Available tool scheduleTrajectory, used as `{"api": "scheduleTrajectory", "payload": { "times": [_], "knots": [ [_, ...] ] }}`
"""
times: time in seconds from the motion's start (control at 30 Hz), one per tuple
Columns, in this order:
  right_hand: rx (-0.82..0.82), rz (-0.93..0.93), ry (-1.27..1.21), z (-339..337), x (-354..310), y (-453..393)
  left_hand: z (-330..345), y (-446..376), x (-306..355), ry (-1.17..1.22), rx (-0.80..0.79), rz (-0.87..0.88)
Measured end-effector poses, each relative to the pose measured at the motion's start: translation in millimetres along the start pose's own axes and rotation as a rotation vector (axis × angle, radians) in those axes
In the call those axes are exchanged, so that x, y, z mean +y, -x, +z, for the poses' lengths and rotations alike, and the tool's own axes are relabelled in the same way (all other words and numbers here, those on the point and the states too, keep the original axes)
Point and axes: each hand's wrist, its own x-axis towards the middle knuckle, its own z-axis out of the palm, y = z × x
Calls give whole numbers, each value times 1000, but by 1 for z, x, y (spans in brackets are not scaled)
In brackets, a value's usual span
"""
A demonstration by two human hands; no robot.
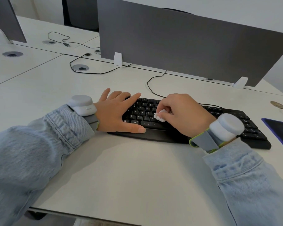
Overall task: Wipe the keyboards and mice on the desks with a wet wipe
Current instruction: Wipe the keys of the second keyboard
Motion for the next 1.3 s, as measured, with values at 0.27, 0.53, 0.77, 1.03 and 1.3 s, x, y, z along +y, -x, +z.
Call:
{"api": "scheduleTrajectory", "payload": {
  "times": [0.27, 0.53, 0.77, 1.03, 1.3],
  "knots": [
    [-45, 17, 24, -2, 2, 0, -1, 1, 1, 22, 2, -3],
    [-3, -92, -97, 13, -25, -9, -1, 1, -1, 1, -11, -13],
    [48, -36, -35, 4, -16, -9, -4, 1, -6, -2, -56, -35],
    [-33, -30, -26, 4, -17, -9, -11, 6, -13, 34, -88, -60],
    [26, -121, -150, 19, -50, -22, -17, 5, -22, 23, -169, -58]
  ]
}}
